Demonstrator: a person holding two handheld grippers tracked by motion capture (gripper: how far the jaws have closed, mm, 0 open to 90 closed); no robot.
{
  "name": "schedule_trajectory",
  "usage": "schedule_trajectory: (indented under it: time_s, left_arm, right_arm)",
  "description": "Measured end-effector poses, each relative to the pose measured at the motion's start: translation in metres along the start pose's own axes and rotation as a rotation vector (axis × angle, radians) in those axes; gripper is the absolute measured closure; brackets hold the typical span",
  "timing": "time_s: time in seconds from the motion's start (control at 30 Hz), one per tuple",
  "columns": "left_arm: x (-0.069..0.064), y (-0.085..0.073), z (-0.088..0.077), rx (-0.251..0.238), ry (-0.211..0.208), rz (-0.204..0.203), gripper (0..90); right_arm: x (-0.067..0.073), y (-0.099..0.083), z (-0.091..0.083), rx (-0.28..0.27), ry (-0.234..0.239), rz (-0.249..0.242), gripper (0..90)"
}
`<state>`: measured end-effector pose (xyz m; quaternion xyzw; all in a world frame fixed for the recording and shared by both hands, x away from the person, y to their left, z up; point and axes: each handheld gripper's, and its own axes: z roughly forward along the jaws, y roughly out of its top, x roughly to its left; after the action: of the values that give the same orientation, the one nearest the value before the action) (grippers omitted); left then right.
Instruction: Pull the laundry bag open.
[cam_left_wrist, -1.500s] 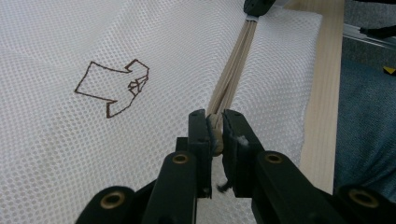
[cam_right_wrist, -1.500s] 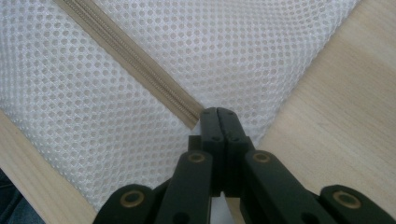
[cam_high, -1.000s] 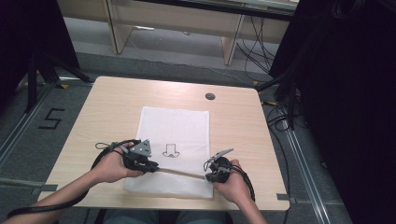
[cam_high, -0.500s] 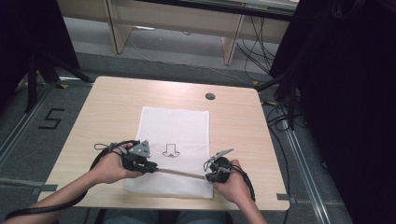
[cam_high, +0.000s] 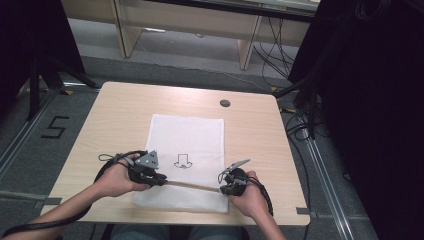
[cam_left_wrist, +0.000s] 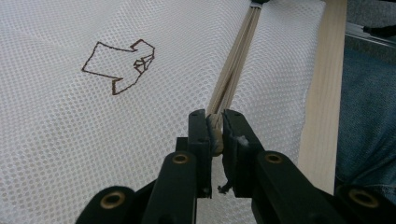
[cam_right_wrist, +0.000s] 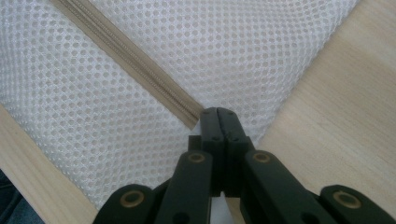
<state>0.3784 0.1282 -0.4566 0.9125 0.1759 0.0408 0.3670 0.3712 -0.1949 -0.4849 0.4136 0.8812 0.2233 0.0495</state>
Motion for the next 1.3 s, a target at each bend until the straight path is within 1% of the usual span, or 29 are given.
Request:
schedule_trajectory:
  time_s: [0.03,0.07,0.1,0.13,0.17,0.23,0.27,0.3,0.33,0.37,0.43,0.57,0.6,0.67,0.7,0.83,0.93,0.97,1.0,1.03,1.07,1.1,1.13,1.17,1.27,1.3]
  left_arm:
    - [0.0,-0.001,0.0,-0.005,-0.003,-0.016,81.9]
    - [0.0,0.0,0.0,-0.002,-0.002,0.005,81.9]
    - [0.0,-0.001,0.0,0.0,0.003,0.0,81.9]
    - [0.001,-0.001,-0.001,0.003,0.001,0.009,81.9]
    - [0.0,-0.001,-0.001,0.003,0.003,-0.008,81.9]
    - [0.0,-0.002,-0.002,0.0,0.0,-0.018,81.9]
    - [0.001,-0.002,-0.003,0.009,0.01,0.001,81.9]
    - [0.002,-0.002,-0.003,0.001,0.002,-0.002,81.9]
    - [0.001,-0.003,-0.004,-0.007,-0.001,-0.02,81.9]
    - [0.002,-0.003,-0.004,0.005,0.008,-0.009,81.9]
    - [0.002,-0.005,-0.005,-0.001,0.005,-0.017,81.9]
    - [0.003,-0.005,-0.004,0.006,0.005,0.001,81.9]
    - [0.003,-0.005,-0.004,0.003,0.002,-0.001,81.9]
    - [0.001,-0.006,-0.004,-0.002,0.002,-0.016,81.9]
    - [0.002,-0.006,-0.005,0.002,0.005,-0.01,81.9]
    - [0.001,-0.006,-0.004,0.0,-0.004,-0.015,81.9]
    - [0.001,-0.008,-0.005,0.01,0.007,-0.009,81.9]
    - [0.003,-0.008,-0.006,0.013,0.009,0.0,81.9]
    - [0.002,-0.01,-0.007,0.004,0.007,-0.023,81.9]
    - [0.004,-0.01,-0.009,0.012,0.012,-0.004,81.9]
    - [0.003,-0.011,-0.009,0.001,0.009,-0.029,81.9]
    - [0.004,-0.011,-0.009,0.003,0.012,-0.024,81.9]
    - [0.004,-0.011,-0.01,0.005,0.01,-0.01,81.9]
    - [0.003,-0.012,-0.009,0.003,0.011,-0.026,81.9]
    - [0.004,-0.013,-0.009,0.011,0.013,-0.019,81.9]
    - [0.004,-0.013,-0.01,0.008,0.013,-0.008,81.9]
  right_arm:
    - [0.0,0.0,0.0,-0.001,-0.002,-0.004,90.0]
    - [0.0,0.0,0.0,-0.001,-0.002,-0.005,90.0]
    - [0.0,0.0,0.0,-0.002,-0.001,-0.003,90.0]
    - [0.0,0.0,0.0,-0.001,0.0,0.001,90.0]
    - [0.0,0.0,0.0,-0.002,-0.001,-0.004,90.0]
    - [0.0,0.0,0.0,-0.001,-0.002,-0.005,90.0]
    - [0.0,0.0,0.0,-0.001,-0.002,-0.005,90.0]
    - [0.0,0.0,0.0,-0.001,-0.002,-0.004,90.0]
    - [0.0,0.0,0.0,-0.001,-0.001,-0.003,90.0]
    - [0.0,0.0,0.0,-0.001,-0.002,-0.004,90.0]
    - [0.0,0.0,0.0,-0.001,-0.002,-0.004,90.0]
    - [0.0,0.0,0.0,-0.001,-0.002,-0.004,90.0]
    - [0.0,0.0,0.0,-0.001,-0.002,-0.005,90.0]
    - [0.0,0.0,0.0,-0.002,-0.001,-0.005,90.0]
    - [0.0,0.0,0.0,-0.002,-0.002,-0.004,90.0]
    - [0.0,0.0,0.0,-0.001,-0.002,-0.005,90.0]
    - [0.0,0.0,0.0,-0.001,-0.002,-0.006,90.0]
    - [0.0,0.0,0.0,0.0,-0.003,-0.006,90.0]
    - [0.0,0.0,0.0,0.0,-0.003,-0.006,90.0]
    - [0.0,0.0,0.0,0.001,-0.002,-0.006,90.0]
    - [0.0,0.0,0.0,0.001,-0.001,-0.005,90.0]
    - [0.0,0.0,0.0,0.0,0.0,-0.003,90.0]
    - [0.0,0.0,0.0,0.0,-0.001,-0.003,90.0]
    - [0.0,0.0,0.0,0.0,0.0,-0.003,90.0]
    - [0.0,0.0,0.0,0.0,-0.003,-0.005,90.0]
    - [0.0,0.0,0.0,0.0,-0.003,-0.005,90.0]
